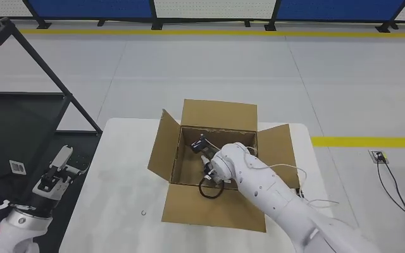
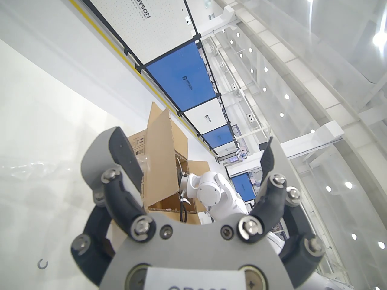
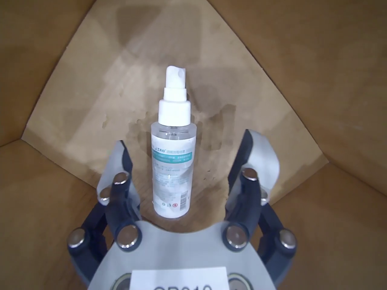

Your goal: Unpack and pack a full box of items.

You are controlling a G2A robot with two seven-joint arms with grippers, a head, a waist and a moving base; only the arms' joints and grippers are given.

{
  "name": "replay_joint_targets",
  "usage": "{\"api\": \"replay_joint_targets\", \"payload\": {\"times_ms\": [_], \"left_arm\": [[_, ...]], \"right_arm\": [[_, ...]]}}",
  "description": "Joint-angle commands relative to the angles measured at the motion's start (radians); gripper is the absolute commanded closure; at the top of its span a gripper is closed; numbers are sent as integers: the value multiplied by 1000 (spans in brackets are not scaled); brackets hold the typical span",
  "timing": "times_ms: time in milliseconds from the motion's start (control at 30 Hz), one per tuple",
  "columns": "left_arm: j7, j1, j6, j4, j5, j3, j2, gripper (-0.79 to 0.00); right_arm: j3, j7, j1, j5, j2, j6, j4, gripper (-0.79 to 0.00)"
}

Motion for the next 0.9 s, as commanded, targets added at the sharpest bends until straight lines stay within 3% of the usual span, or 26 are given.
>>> {"api": "replay_joint_targets", "payload": {"times_ms": [0, 100, 133, 167, 367, 500, 667, 867], "left_arm": [[0, 0, 0, 0, 0, 0, 0, -785], [0, 0, 0, 0, 0, 0, 0, -785], [0, 0, 0, 0, 0, 0, 0, -785], [0, 0, 0, 0, 0, 0, 0, -785], [0, 0, 0, 0, 0, 0, 0, -785], [0, 0, 0, 0, 0, 0, 0, -785], [0, 0, 0, 0, 0, 0, 0, -785], [0, 0, 0, 0, 0, 0, 0, -785]], "right_arm": [[-2, 1, 4, 5, -13, -4, 29, -385], [-2, 1, 12, 16, -33, -18, 73, -228], [1, -1, 16, 23, -39, -25, 86, -92], [5, -5, 23, 28, -45, -33, 101, -6], [52, -41, 60, 57, -46, -83, 107, 0], [125, -79, 72, 60, -4, -117, 20, 0], [302, -40, -15, -7, 109, -89, -303, 0], [665, 129, -378, -161, 255, -49, -971, 0]]}}
